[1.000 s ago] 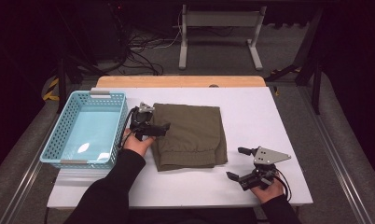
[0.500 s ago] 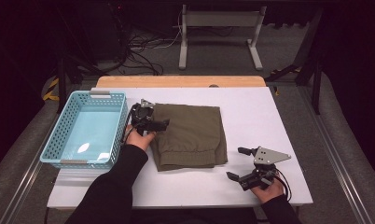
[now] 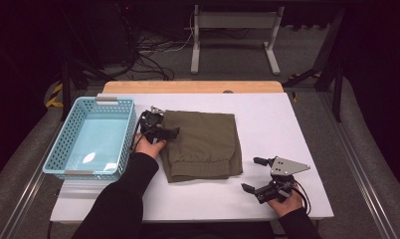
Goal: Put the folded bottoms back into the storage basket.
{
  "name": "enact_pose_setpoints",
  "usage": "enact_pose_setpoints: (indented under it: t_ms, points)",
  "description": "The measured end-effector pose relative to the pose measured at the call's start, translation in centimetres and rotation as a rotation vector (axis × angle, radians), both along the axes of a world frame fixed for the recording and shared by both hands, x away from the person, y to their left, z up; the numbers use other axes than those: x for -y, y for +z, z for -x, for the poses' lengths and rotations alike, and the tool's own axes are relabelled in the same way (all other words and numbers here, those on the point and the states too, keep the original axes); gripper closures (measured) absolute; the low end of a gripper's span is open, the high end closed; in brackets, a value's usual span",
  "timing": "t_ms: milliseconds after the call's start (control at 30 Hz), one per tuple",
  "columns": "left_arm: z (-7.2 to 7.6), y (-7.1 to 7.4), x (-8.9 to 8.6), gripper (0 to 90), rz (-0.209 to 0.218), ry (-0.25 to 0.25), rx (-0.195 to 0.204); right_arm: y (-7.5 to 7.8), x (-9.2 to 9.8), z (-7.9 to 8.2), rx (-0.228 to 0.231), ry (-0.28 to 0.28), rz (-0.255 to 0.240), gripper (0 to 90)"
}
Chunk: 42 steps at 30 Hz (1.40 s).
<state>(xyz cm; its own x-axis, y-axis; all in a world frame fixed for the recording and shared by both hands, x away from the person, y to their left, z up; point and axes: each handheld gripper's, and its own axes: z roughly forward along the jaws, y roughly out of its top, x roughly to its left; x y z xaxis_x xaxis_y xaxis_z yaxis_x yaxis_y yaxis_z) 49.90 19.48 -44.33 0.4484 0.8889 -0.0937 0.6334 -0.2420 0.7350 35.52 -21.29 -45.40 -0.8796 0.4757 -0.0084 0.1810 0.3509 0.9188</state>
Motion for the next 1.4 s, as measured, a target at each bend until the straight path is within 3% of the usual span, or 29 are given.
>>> enact_pose_setpoints:
  t_ms: [433, 700, 867, 1167, 1400]
  points:
    - [-0.6, -1.2, -0.2, 7.6, -0.019, 0.000, -0.030, 0.0, 0.0, 0.0, -0.001, 0.002, 0.002, 0.6]
    - [-0.9, -1.6, -0.5, 9.6, 0.001, 0.004, -0.047, -0.1, -0.1, 0.0, -0.006, 0.004, 0.006, 0.6]
    - [-0.9, -1.8, -0.4, 10.4, 0.003, -0.003, -0.038, -0.1, -0.1, 0.0, -0.006, 0.004, 0.005, 0.6]
    - [-0.8, -2.0, 0.2, 9.9, -0.054, -0.016, -0.019, -0.1, -0.1, 0.0, -0.008, 0.005, 0.008, 0.7]
    - [-0.7, -2.0, 0.4, 13.8, -0.055, -0.028, -0.008, -0.1, -0.1, 0.0, -0.008, 0.005, 0.009, 0.7]
